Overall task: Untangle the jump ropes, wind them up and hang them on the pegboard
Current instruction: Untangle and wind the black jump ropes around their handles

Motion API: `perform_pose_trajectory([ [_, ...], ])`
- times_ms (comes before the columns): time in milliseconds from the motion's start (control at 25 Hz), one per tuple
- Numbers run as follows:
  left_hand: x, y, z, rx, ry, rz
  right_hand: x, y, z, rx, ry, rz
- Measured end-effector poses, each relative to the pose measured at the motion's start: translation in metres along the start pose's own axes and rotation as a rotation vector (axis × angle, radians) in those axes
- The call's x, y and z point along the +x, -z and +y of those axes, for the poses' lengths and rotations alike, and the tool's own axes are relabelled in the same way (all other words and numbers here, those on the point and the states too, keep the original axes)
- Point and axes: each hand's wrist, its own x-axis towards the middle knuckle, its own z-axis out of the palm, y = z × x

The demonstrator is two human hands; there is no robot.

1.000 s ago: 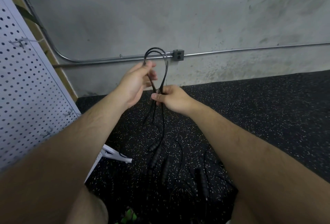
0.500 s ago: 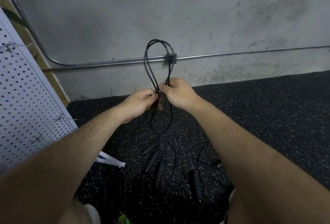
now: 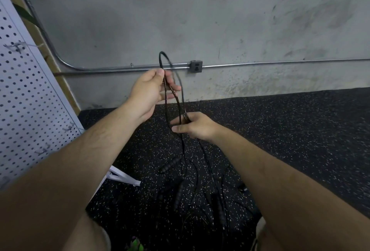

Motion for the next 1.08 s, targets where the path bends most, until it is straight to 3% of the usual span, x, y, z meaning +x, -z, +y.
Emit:
perform_pose_trajectory([
  [200, 0.011, 0.015, -0.011, -0.153, 0.063, 0.074, -0.004, -0.008, -0.004, -0.104, -0.041, -0.154],
  [360, 0.015, 0.019, -0.017, -0.207, 0.123, 0.079, -0.001, -0.02, -0.003, -0.14, -0.027, -0.048],
  [440, 0.012, 0.022, -0.022, -0.041, 0.118, 0.064, -0.002, -0.017, -0.008, -0.095, 0.014, 0.006],
  [600, -0.007, 0.027, -0.034, 0.562, 0.042, -0.082, 0.0, 0.0, -0.025, 0.122, 0.103, 0.175],
  [760, -0.019, 0.027, -0.052, 0.618, 0.115, -0.29, 0.005, 0.014, -0.04, 0.38, 0.185, 0.284],
  [880, -0.022, 0.024, -0.07, 0.821, 0.101, -0.443, 0.004, 0.019, -0.049, 0.504, 0.226, 0.296],
  [1080, -0.011, 0.01, -0.045, 0.673, -0.018, -0.169, -0.003, 0.023, -0.04, 0.384, 0.229, 0.258],
])
